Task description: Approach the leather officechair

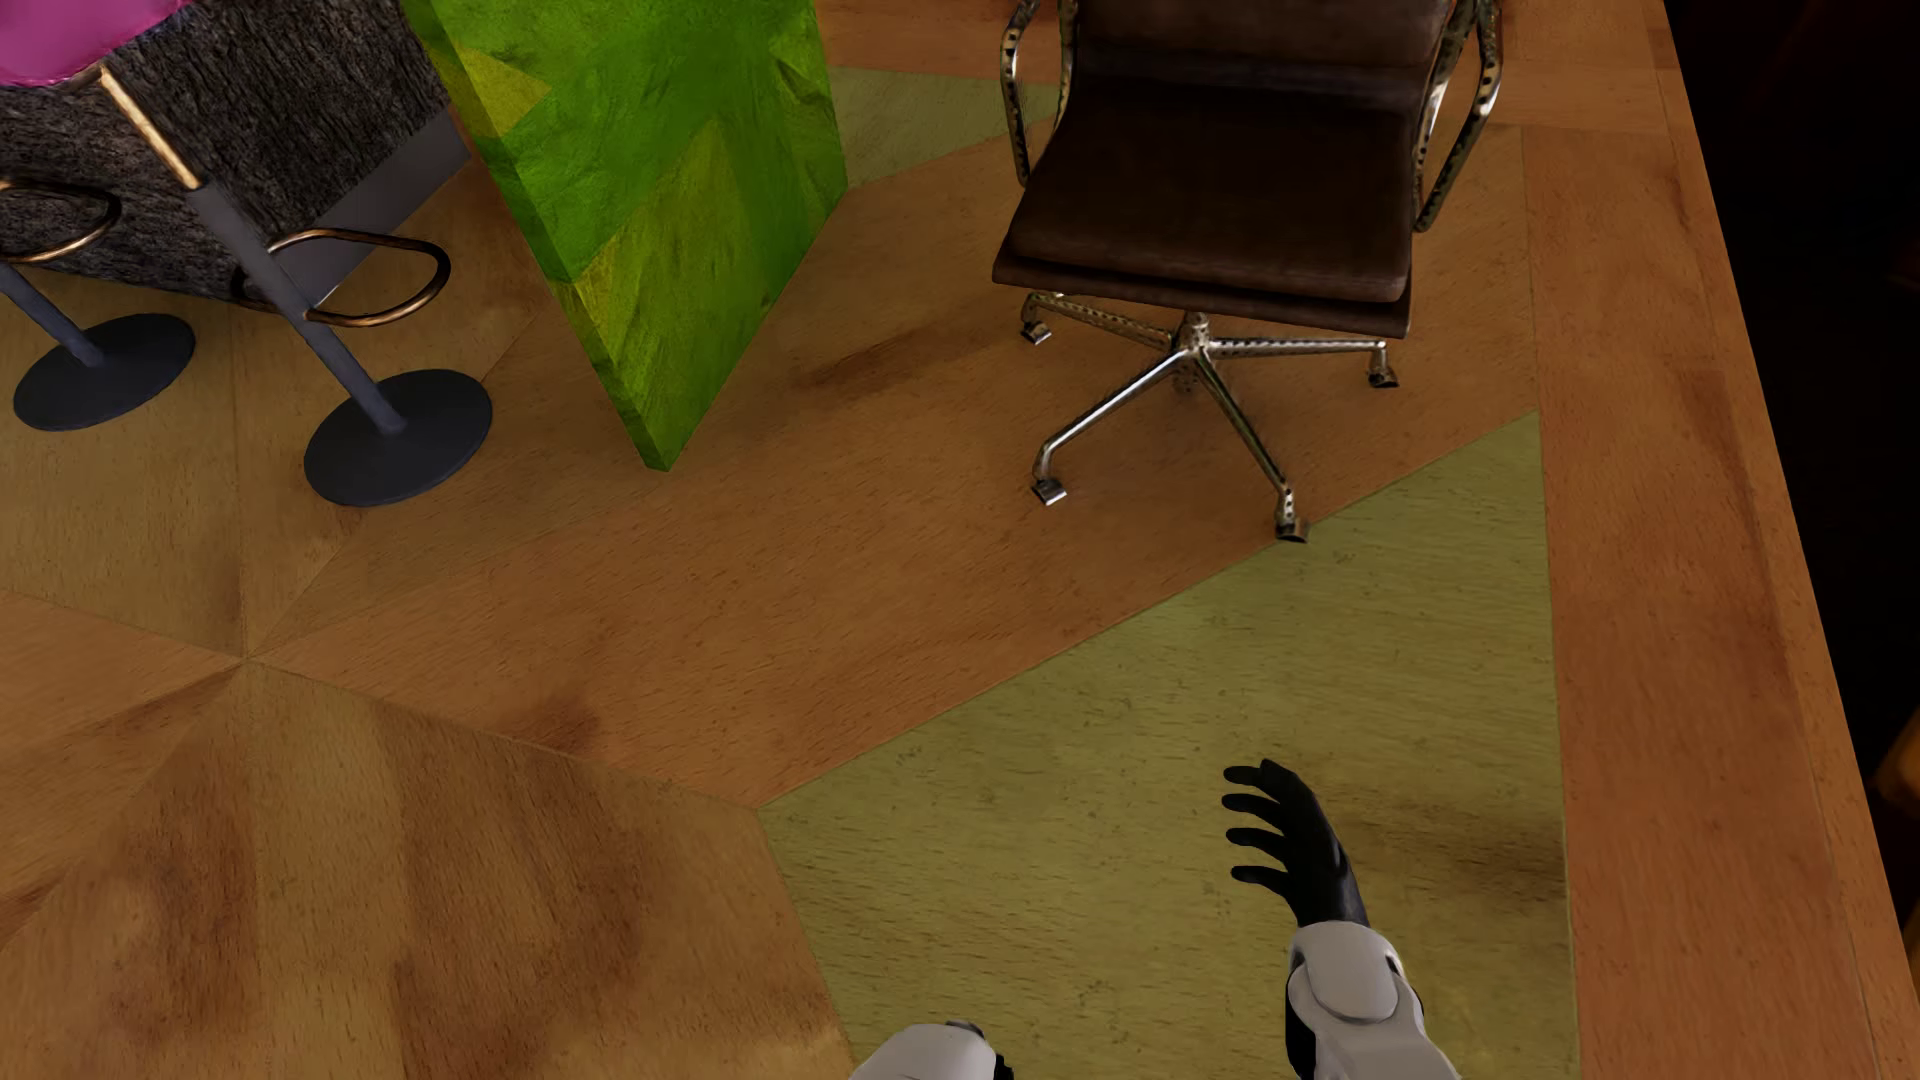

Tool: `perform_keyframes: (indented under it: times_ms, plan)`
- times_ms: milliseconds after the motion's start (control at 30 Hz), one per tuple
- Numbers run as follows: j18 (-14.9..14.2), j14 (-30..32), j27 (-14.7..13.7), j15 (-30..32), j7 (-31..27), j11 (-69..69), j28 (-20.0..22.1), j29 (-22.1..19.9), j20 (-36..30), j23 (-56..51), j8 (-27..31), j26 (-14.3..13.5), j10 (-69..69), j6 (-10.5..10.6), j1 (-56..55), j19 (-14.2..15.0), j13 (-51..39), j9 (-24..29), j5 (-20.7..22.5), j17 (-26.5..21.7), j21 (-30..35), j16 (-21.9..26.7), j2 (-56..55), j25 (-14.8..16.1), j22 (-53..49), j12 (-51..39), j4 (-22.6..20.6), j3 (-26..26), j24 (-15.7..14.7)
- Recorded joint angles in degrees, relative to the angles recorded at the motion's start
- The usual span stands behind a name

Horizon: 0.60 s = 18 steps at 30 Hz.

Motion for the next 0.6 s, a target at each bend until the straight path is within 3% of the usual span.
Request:
perform_keyframes:
  times_ms: [33,67,133,167,200,233,267,333,367,400,433,467,500,533,600]
  plan:
    - [0.39,-1.85,-1.51,2.53,0.92,3.83,1.7,1.69,-5.2,1.65,3.87,1.28,0.76,-0.66,2.49,0.71,0.0,1.03,0.1,1.23,1.25,-0.73,-2.59,-0.65,4.34,-1.41,-1.19,-1.87,1.55]
    - [1.41,-0.94,-1.41,1.87,2.06,1.02,2.59,4.8,-7.16,1.19,5.22,4.16,4.88,-2.14,2.8,0.75,1.83,3.17,-0.18,-0.95,0.69,1.21,-5.71,-2.06,0.76,-1.64,-1.95,-5.55,3.8]
    - [-3.78,14.58,0.03,3.03,1.12,-6.81,3.83,9.73,-1.03,5.05,3.74,7.02,20.14,-4.34,-3.0,-1.9,7.15,5.67,-0.44,-4.55,-5.25,-0.63,-7.0,-6.69,-6.46,-5.4,-2.28,-9.97,7.81]
    - [-6.27,20.88,3.38,3.81,-0.55,-6.05,3.94,10.59,-1.45,2.04,3.59,6.55,22.69,-4.48,-4.05,-0.94,10.4,5.41,-0.28,-5.94,-5.75,-1.55,-6.14,-9.13,-7.74,-6.9,-3.0,-11.86,9.33]
    - [-2.18,14.66,6.07,6.18,-1.31,-3.26,2.79,10.87,0.79,-0.29,3.59,4.29,17.47,-4.35,-3.04,1.0,11.99,5.0,0.12,-5.8,-6.81,-1.66,-5.95,-11.08,-7.81,-6.85,-2.58,-14.25,10.07]
    - [5.36,7.38,8.56,10.39,-1.92,1.51,1.57,10.74,1.36,-1.08,2.94,1.5,7.4,-3.73,-2.19,2.36,11.83,4.16,0.9,-4.77,-6.41,-0.82,-7.34,-12.69,-6.94,-6.54,-1.04,-15.97,11.06]
    - [-0.58,2.89,9.58,17.07,-1.65,9.49,1.07,10.06,-1.58,0.89,2.76,-1.84,-1.24,-4.57,0.43,2.85,10.82,2.57,0.65,-1.4,-6.38,1.33,-11.42,-13.58,-2.74,-6.64,0.0,-17.12,12.12]
    - [-0.32,1.38,7.97,5.67,-1.64,5.01,1.49,9.78,-2.11,-1.07,5.32,-6.1,-1.9,-8.12,4.0,1.62,11.03,2.16,2.29,-2.17,-4.7,0.87,-13.08,-10.31,-3.1,-8.44,-1.35,-17.5,9.65]
    - [-0.42,1.79,4.4,4.14,-1.64,-0.24,1.96,10.06,-2.31,0.91,5.53,-8.12,0.47,-9.89,4.41,0.52,10.23,2.27,2.92,-2.92,-6.68,-0.36,-13.13,-7.58,-5.59,-7.39,-1.87,-17.55,7.23]
    - [-1.37,4.12,1.39,6.52,-0.29,-7.86,1.55,10.17,-2.67,1.21,3.64,-9.52,5.72,-12.13,2.92,-1.03,9.82,2.27,1.01,-4.5,-6.77,-0.67,-12.71,-5.4,-8.91,-5.74,-2.7,-16.38,4.86]
    - [-1.37,7.2,-2.22,16.06,-0.74,-14.44,0.14,9.87,-1.08,3.44,2.44,-10.56,12.51,-12.46,0.04,-2.84,9.69,1.72,0.0,-6.38,-6.82,-1.52,-10.82,-3.85,-9.92,-4.71,-3.48,-14.62,2.77]
    - [-2.79,6.71,-3.14,15.39,-1.7,-14.31,-1.58,8.56,-1.42,1.29,1.9,-10.71,13.09,-10.95,-0.26,-2.59,10.06,0.89,0.39,-6.6,-4.67,-0.21,-10.24,-2.8,-7.47,-4.94,-3.16,-13.49,1.31]
    - [-4.4,-0.64,-2.73,15.04,-2.71,-14.55,-2.88,7.14,-0.42,-0.84,1.83,-9.53,6.19,-9.2,3.3,-2.36,9.9,-0.8,1.24,-4.24,-3.88,0.82,-10.28,-2.49,-4.05,-4.44,-2.33,-13.63,0.82]
    - [-1.06,-3.95,-1.91,12.97,-2.27,-13.61,-3.51,6.04,0.71,-1.17,2.87,-7.16,1.77,-8.28,6.32,-2.0,9.16,-1.6,2.31,-1.85,-3.25,2.11,-10.23,-2.59,-2.0,-4.0,-1.92,-14.08,0.98]
    - [-1.07,-3.22,-0.09,1.99,-2.17,-4.05,-1.06,6.62,1.66,-2.02,4.53,-0.95,-1.13,-7.95,8.66,-1.09,11.91,-2.0,3.3,-2.63,-3.8,1.29,-11.32,-4.33,-3.11,-4.1,-2.92,-16.22,2.06]
